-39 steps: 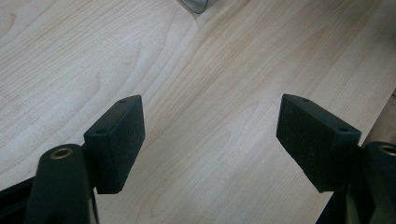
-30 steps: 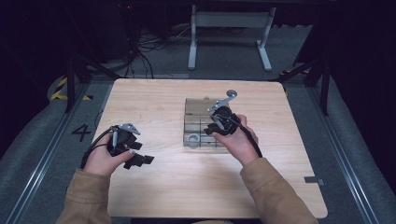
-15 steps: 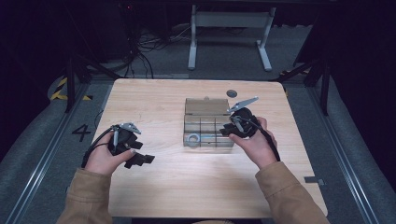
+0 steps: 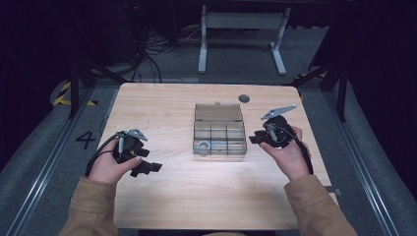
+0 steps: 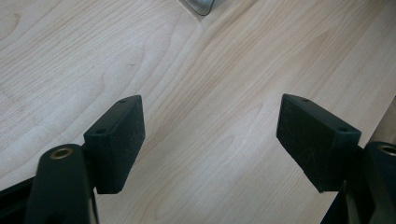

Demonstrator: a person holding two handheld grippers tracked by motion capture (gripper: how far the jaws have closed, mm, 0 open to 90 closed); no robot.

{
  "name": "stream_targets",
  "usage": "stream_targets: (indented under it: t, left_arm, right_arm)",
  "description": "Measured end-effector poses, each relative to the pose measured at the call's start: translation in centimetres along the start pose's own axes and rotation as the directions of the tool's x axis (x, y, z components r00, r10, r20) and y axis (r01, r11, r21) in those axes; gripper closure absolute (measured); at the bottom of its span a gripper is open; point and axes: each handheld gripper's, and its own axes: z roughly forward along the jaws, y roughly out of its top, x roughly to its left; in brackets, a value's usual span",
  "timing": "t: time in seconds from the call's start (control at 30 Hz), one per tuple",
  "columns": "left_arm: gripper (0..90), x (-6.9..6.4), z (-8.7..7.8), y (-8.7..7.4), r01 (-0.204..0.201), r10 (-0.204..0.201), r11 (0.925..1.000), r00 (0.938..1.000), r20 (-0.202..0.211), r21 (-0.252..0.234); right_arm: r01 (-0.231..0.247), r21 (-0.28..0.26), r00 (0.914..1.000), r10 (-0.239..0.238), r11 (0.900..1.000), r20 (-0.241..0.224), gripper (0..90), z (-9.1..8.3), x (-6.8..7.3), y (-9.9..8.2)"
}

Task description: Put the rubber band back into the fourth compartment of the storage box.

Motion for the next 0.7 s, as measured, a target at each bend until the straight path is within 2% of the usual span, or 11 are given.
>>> stream_targets:
  t: [0.2,0.37,0.57,0.7]
  left_arm:
    - [24.7,0.1,0.1,0.1,0.004,-0.004,1.0000,1.0000,0.002,0.002]
    - [24.7,0.0,0.1,0.1,0.005,-0.005,1.0000,1.0000,0.001,0.001]
    - [24.7,0.1,0.2,0.1,0.002,-0.002,1.0000,1.0000,0.000,0.005]
    - [24.7,0.0,0.3,0.1,0.006,-0.006,0.9999,1.0000,-0.001,0.009]
  right_arm:
    - [-0.023,0.010,0.9995,0.022,0.9997,0.021,65.5,-0.5,-1.0,-1.2]
    - [-0.036,0.013,0.9994,0.036,0.9993,-0.001,60.8,-0.8,-1.5,-2.0]
    - [-0.054,0.022,0.9983,0.053,0.9983,0.025,58.1,-0.6,-1.8,-3.6]
    - [-0.084,0.011,0.9957,0.083,0.9964,0.041,54.0,-0.6,-1.8,-5.1]
